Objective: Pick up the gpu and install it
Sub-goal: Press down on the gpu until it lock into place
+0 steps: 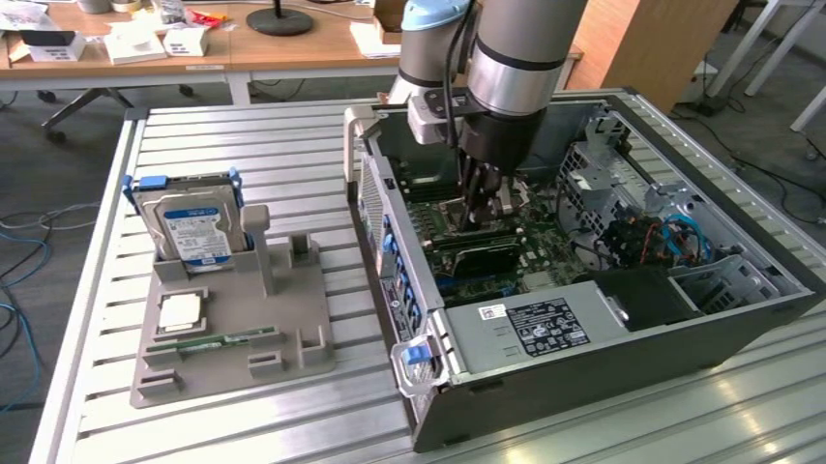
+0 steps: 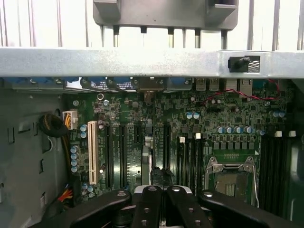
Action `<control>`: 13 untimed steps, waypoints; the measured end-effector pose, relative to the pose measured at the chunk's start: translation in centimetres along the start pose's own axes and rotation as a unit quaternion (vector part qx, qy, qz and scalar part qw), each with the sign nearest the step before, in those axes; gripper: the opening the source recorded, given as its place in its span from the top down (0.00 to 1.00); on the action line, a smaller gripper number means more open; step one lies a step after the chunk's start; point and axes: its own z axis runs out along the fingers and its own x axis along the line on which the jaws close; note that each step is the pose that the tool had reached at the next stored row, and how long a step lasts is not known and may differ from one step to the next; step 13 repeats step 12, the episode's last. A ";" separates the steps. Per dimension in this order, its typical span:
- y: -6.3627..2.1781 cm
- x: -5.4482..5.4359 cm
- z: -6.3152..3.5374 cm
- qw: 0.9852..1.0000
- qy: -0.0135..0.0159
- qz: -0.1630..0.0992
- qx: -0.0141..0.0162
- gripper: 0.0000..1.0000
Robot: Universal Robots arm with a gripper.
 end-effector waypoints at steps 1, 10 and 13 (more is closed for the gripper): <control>-0.02 0.0 0.00 1.000 0.000 0.000 0.000 0.89; -0.41 0.0 0.00 1.000 0.000 0.000 0.000 0.89; -0.41 0.0 -0.01 1.000 0.000 0.000 0.000 0.89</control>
